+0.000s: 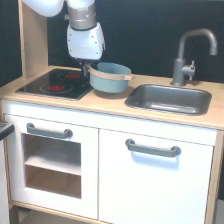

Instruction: Place the pot in the sink

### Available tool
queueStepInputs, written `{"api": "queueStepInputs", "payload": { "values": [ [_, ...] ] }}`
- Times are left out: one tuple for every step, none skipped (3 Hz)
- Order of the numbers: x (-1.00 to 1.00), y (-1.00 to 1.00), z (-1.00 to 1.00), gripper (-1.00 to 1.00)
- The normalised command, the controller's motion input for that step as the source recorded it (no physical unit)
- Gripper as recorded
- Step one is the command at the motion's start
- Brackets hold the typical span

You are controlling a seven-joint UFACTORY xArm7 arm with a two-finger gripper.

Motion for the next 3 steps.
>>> {"api": "queueStepInputs", "payload": {
  "values": [
    [0.10, 0.00, 0.12, -0.09],
    [0.11, 0.02, 0.13, 0.10],
    [0.12, 0.03, 0.09, 0.35]
  ]
}}
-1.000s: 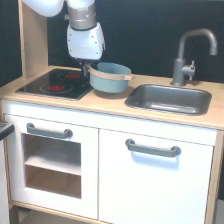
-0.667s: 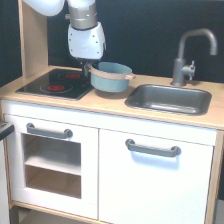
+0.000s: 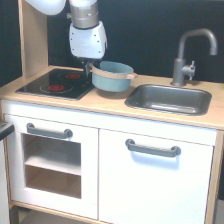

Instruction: Place the pot in the sink

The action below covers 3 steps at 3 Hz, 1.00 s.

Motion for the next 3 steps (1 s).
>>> {"api": "queueStepInputs", "payload": {
  "values": [
    [0.08, 0.06, 0.00, 0.83],
    [0.03, 0.03, -0.57, 1.00],
    [0.05, 0.05, -0.83, 1.00]
  ]
}}
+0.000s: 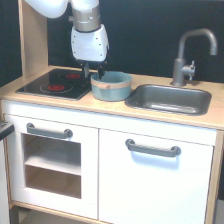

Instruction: Place the pot in the sink

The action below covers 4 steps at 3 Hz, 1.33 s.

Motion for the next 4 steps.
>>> {"api": "queueStepInputs", "payload": {
  "values": [
    [-0.01, -0.03, -0.66, 0.99],
    [-0.07, -0.05, -0.44, 0.76],
    [-0.13, -0.07, -0.13, 0.01],
    [-0.11, -0.04, -0.06, -0.58]
  ]
}}
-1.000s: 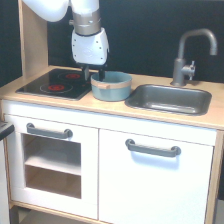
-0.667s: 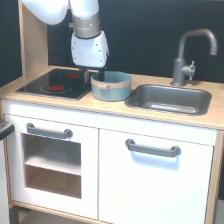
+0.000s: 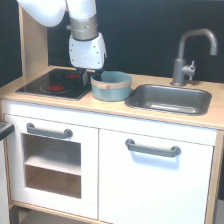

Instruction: Place the pot in the sink

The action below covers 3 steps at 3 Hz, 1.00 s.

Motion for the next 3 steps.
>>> {"api": "queueStepInputs", "payload": {
  "values": [
    [-0.15, -0.03, 0.26, -0.91],
    [-0.10, -0.06, 0.33, -0.93],
    [0.02, -0.09, 0.07, -0.98]
  ]
}}
